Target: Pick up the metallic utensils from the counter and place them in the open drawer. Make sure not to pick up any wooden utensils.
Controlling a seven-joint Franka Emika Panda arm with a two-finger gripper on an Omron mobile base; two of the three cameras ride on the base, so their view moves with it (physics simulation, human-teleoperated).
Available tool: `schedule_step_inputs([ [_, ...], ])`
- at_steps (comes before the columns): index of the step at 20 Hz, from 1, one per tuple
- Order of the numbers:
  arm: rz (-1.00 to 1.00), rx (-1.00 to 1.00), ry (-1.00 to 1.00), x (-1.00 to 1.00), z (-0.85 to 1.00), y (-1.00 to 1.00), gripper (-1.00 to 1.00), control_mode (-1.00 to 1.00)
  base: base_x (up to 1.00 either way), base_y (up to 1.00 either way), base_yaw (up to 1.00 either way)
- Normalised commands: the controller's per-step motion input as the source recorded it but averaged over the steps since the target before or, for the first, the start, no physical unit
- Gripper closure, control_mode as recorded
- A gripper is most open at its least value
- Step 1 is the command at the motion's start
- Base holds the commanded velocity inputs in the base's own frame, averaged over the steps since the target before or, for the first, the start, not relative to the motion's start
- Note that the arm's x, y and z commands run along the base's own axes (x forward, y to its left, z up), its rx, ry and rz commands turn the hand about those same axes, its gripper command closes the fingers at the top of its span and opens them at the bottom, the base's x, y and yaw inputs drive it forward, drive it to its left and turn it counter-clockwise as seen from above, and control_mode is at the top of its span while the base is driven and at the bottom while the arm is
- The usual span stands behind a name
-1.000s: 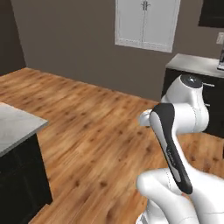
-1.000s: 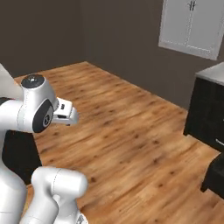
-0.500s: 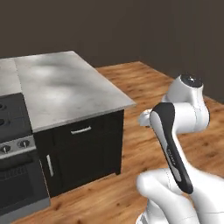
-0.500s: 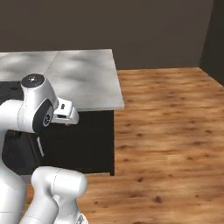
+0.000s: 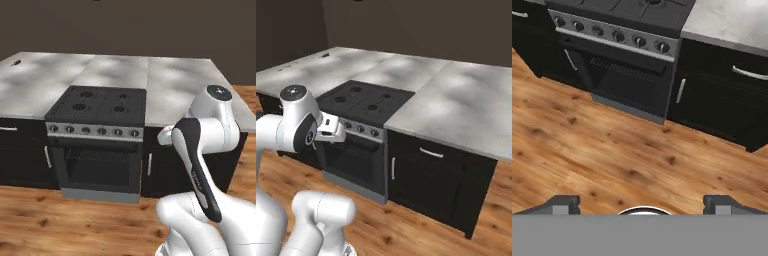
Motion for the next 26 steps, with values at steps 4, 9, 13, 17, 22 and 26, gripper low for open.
schedule_step_inputs([
  [4,0.0,0.0,0.0,0.0,0.0,0.0,-1.0,1.0,0.37,0.71,0.78],
  [9,0.0,0.0,0.0,0.0,0.0,0.0,-1.0,1.0,0.81,0.39,0.43],
  [13,0.0,0.0,0.0,0.0,0.0,0.0,-1.0,1.0,1.0,0.59,0.0],
  [17,0.0,0.0,0.0,0.0,0.0,0.0,-1.0,1.0,1.0,0.91,-0.04],
  [22,0.0,0.0,0.0,0.0,0.0,0.0,-1.0,1.0,0.88,0.99,-0.33],
  [26,0.0,0.0,0.0,0.0,0.0,0.0,-1.0,1.0,0.69,1.0,-0.42],
])
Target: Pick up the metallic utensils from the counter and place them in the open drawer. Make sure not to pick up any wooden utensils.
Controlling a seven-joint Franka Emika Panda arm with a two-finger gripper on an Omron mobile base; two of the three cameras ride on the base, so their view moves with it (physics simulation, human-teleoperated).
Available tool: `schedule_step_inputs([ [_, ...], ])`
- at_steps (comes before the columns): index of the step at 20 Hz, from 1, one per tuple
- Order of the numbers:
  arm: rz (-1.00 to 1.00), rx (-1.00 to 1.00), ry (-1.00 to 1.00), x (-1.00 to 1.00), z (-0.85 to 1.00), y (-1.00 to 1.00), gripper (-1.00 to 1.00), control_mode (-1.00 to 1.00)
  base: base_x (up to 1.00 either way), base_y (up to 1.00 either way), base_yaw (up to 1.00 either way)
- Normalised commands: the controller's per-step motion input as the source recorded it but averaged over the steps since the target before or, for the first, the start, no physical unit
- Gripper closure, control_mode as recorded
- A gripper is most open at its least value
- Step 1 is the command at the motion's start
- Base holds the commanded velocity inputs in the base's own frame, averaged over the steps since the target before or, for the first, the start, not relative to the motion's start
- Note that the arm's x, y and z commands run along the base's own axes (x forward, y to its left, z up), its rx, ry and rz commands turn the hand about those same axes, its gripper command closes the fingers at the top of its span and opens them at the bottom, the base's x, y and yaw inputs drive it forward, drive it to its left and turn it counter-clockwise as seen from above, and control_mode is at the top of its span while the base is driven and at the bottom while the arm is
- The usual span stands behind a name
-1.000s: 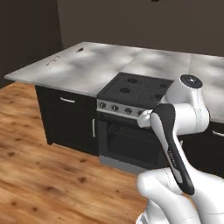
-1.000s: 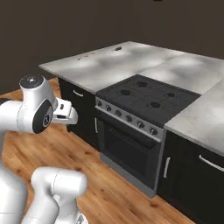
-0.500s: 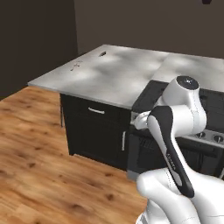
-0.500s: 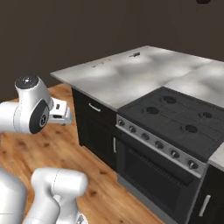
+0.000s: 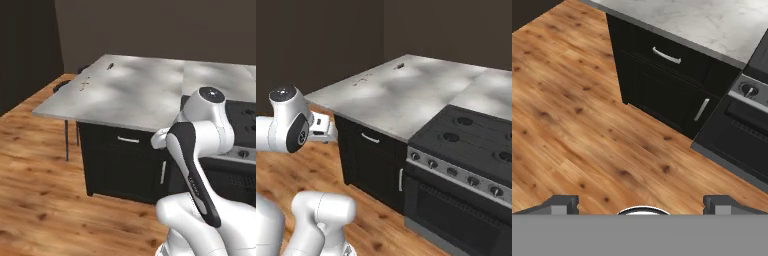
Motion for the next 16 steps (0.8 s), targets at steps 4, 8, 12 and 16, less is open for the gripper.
schedule_step_inputs([
  [4,0.0,0.0,0.0,0.0,0.0,0.0,-1.0,1.0,0.63,1.0,-0.46],
  [8,0.0,0.0,0.0,0.0,0.0,0.0,-1.0,1.0,0.52,1.0,-0.47],
  [12,0.0,0.0,0.0,0.0,0.0,0.0,-1.0,1.0,0.36,1.0,-0.47],
  [16,0.0,0.0,0.0,0.0,0.0,0.0,-1.0,1.0,0.23,1.0,-0.49],
])
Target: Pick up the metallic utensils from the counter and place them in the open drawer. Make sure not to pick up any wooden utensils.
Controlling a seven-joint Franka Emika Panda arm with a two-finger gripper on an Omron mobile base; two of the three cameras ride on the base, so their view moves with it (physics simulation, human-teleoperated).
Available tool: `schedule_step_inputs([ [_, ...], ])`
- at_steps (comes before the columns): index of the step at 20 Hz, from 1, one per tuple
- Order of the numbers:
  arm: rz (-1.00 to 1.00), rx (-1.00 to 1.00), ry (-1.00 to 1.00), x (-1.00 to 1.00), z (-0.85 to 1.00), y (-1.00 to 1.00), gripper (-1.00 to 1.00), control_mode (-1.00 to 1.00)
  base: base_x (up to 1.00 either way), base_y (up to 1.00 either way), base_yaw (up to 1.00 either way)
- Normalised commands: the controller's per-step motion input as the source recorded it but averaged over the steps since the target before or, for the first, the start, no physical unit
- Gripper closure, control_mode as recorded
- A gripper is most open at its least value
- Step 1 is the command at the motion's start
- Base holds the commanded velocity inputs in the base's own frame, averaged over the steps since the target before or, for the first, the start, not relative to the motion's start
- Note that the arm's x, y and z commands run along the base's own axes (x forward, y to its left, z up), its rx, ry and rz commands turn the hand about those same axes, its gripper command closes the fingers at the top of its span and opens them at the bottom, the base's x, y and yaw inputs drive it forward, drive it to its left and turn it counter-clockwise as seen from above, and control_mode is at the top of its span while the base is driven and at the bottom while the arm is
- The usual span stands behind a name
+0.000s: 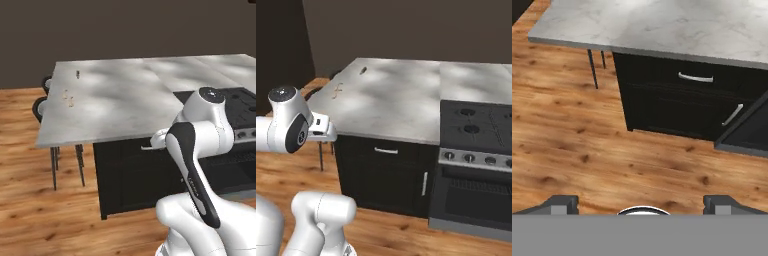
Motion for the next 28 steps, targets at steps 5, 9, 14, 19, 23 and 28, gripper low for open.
schedule_step_inputs([
  [5,0.0,0.0,0.0,0.0,0.0,0.0,-1.0,1.0,0.2,1.0,-0.54],
  [9,0.0,0.0,0.0,0.0,0.0,0.0,-1.0,1.0,0.11,1.0,-0.58],
  [14,0.0,0.0,0.0,0.0,0.0,0.0,-1.0,1.0,0.08,1.0,-0.6],
  [19,0.0,0.0,0.0,0.0,0.0,0.0,-1.0,1.0,0.05,1.0,-0.53],
  [23,0.0,0.0,0.0,0.0,0.0,0.0,-1.0,1.0,0.01,1.0,-0.49],
  [28,0.0,0.0,0.0,0.0,0.0,0.0,-1.0,1.0,0.0,1.0,-0.55],
])
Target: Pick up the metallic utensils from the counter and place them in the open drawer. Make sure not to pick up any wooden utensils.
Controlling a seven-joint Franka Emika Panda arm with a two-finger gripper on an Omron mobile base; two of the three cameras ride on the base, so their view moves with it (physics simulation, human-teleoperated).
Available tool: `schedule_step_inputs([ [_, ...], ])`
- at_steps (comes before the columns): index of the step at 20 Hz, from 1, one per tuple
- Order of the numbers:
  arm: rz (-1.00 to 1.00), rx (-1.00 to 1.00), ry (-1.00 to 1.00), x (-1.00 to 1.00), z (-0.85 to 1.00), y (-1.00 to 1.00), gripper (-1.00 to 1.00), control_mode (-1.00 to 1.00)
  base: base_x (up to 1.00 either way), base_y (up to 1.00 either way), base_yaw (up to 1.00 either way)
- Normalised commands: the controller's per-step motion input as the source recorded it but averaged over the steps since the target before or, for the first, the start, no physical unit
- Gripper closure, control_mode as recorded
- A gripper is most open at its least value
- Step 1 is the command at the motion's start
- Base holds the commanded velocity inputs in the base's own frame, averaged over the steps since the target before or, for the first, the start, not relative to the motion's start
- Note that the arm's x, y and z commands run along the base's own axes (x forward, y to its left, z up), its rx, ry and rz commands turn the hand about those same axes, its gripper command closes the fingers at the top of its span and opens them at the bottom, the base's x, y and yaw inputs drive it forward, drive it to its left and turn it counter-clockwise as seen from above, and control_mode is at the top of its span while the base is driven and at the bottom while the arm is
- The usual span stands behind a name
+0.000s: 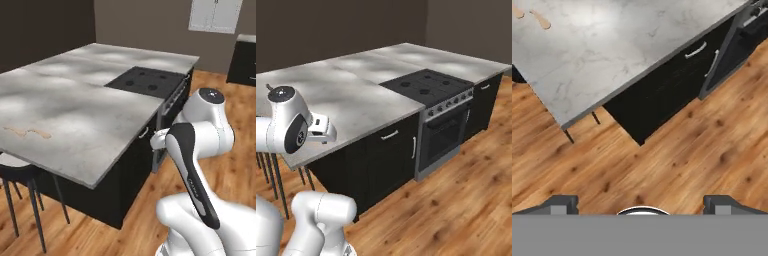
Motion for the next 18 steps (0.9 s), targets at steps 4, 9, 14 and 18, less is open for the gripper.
schedule_step_inputs([
  [4,0.0,0.0,0.0,0.0,0.0,0.0,-1.0,1.0,-0.03,1.0,-0.6],
  [9,0.0,0.0,0.0,0.0,0.0,0.0,-1.0,1.0,-0.07,1.0,-0.58],
  [14,0.0,0.0,0.0,0.0,0.0,0.0,-1.0,1.0,-0.41,1.0,-0.47],
  [18,0.0,0.0,0.0,0.0,0.0,0.0,-1.0,1.0,-0.97,1.0,-0.14],
])
